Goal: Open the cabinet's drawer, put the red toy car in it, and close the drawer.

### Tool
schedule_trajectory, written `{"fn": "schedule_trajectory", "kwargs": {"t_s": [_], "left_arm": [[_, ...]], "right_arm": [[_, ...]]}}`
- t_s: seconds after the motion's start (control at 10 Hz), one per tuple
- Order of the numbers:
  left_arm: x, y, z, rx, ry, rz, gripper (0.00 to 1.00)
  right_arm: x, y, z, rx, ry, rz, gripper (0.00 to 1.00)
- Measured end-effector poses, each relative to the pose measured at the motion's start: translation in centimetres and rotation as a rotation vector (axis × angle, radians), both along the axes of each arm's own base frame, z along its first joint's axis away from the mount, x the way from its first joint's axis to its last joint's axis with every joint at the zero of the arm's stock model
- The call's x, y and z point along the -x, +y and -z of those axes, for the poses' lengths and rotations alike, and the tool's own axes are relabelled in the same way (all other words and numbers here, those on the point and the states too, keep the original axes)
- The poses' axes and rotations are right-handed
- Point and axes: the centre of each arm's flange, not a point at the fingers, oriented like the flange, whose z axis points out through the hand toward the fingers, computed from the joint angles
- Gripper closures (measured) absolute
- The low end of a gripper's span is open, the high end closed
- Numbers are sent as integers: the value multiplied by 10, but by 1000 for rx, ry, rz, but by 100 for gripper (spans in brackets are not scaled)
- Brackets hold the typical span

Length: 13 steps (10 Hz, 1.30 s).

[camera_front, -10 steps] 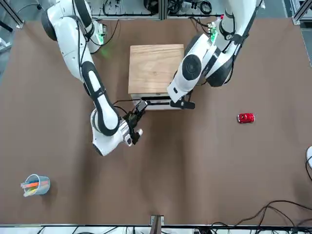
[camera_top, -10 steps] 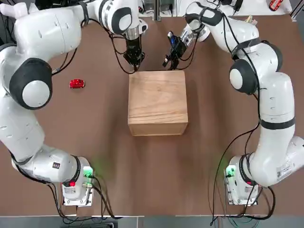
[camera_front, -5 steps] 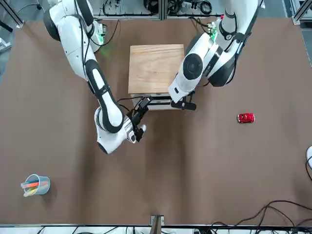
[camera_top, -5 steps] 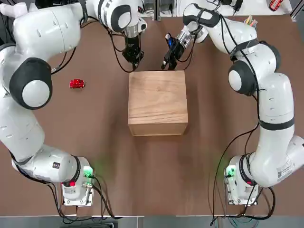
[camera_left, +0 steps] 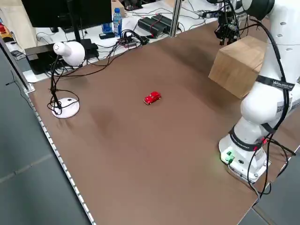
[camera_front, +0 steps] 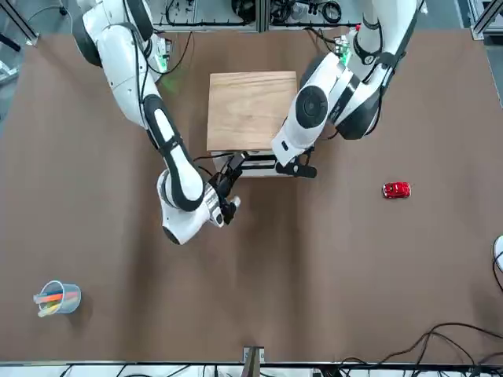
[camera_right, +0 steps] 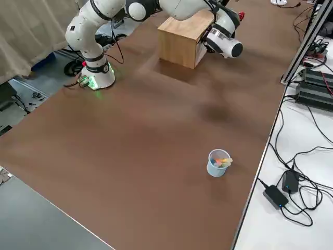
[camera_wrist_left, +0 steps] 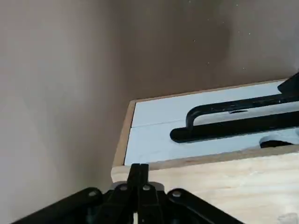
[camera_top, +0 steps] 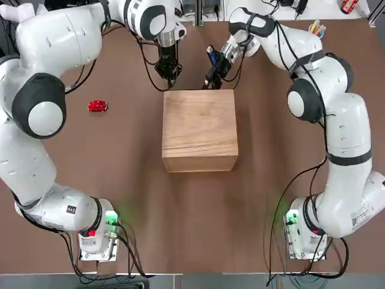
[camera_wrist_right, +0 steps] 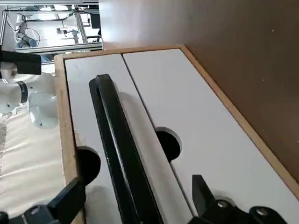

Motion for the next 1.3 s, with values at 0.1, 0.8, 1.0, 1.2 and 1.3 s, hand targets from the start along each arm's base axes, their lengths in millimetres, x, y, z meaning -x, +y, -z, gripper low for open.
{"fn": "schedule_trajectory", "kwargs": {"t_s": [0.1,0.8,1.0,1.2,1.3], "left_arm": [[4,0,2,-13,15,7,99],[11,-4,13,-36,52,23,99],[11,-4,13,-36,53,22,99],[11,-4,13,-36,53,22,99],[11,-4,13,-36,53,22,99]], "right_arm": [[1,2,0,-1,2,-1,0],[11,10,10,-13,40,20,4],[9,7,10,-12,42,27,5],[7,5,11,-3,47,36,10],[6,3,12,4,48,43,11]]}}
